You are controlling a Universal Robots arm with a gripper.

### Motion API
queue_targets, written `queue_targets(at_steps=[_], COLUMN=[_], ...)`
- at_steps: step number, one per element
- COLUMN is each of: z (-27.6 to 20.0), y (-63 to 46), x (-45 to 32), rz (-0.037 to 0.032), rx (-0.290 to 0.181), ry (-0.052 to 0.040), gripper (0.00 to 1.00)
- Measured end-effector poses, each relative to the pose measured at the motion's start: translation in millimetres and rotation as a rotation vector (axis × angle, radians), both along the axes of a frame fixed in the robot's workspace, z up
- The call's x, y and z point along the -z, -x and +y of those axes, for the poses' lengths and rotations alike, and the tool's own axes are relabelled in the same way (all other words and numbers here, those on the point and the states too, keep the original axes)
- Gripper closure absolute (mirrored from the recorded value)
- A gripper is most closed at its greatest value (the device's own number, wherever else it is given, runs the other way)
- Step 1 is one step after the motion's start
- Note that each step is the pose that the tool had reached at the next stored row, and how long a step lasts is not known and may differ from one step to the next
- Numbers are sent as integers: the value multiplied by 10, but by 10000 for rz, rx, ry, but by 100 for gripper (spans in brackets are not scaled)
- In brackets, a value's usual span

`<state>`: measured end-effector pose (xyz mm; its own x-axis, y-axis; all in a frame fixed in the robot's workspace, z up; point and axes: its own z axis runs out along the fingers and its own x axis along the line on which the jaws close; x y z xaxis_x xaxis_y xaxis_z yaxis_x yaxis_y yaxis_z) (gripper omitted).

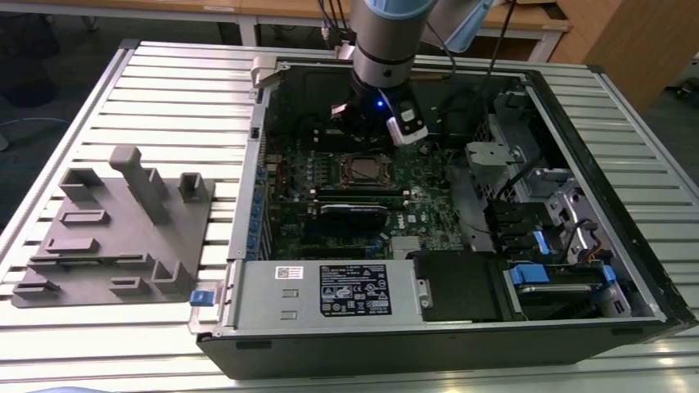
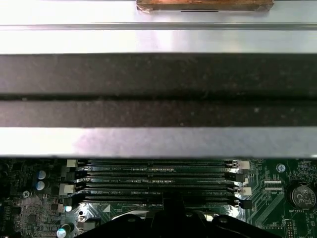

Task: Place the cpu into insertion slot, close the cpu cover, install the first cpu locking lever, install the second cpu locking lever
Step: 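Install the first cpu locking lever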

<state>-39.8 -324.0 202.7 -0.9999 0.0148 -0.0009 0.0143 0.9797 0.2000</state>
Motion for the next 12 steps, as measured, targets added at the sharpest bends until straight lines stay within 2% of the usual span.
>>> queue_targets(at_steps=[12], z=[0], y=[-49], x=[3], rz=[-1], rx=[-2], ry=[-13], gripper=[89])
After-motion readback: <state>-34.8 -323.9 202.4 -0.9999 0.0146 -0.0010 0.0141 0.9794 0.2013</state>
